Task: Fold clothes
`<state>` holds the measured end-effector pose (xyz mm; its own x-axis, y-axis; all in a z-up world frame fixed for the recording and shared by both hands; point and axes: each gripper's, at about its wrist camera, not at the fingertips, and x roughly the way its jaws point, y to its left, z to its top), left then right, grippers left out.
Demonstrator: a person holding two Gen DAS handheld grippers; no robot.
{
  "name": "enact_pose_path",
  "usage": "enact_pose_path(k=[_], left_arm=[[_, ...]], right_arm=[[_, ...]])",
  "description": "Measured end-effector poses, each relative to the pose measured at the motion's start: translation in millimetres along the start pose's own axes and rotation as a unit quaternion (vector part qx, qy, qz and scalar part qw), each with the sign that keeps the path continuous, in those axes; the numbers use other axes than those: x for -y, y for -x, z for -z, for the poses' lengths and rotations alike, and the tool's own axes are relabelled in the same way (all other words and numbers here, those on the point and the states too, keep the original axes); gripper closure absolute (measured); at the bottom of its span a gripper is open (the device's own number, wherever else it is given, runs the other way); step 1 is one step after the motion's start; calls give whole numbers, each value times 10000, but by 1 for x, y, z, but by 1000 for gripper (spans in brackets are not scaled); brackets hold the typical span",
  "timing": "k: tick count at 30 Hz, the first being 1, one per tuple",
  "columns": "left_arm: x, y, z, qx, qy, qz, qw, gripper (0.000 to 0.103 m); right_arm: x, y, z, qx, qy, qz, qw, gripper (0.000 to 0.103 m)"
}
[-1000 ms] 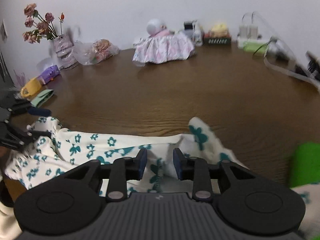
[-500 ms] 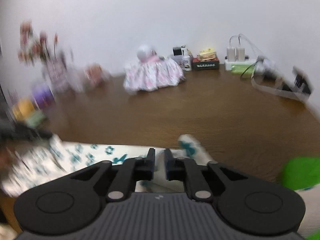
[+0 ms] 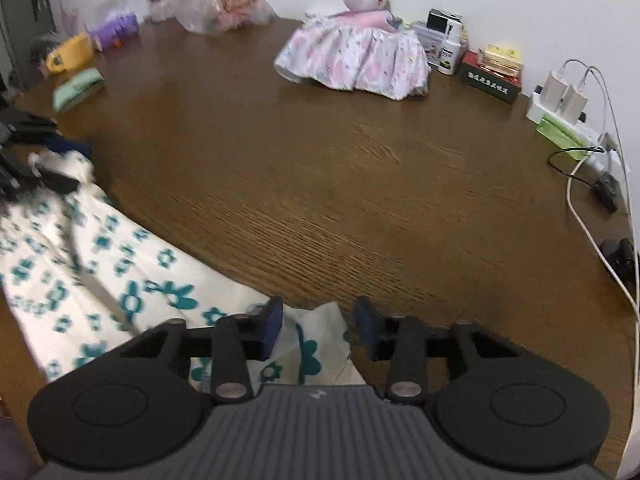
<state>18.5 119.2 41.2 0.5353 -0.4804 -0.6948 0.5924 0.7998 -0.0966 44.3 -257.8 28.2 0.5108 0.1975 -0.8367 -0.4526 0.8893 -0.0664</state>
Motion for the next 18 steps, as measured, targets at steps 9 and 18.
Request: enact_pose_path(k=[9, 18], left_arm=[[37, 44, 3, 804, -295, -577, 9946, 93], [51, 59, 28, 1000, -523, -470, 9925, 23]], right_arm=[[-6, 70, 29, 1566, -250, 359, 9867, 100], [-16, 98, 83, 1549, -112, -104, 9878, 63]])
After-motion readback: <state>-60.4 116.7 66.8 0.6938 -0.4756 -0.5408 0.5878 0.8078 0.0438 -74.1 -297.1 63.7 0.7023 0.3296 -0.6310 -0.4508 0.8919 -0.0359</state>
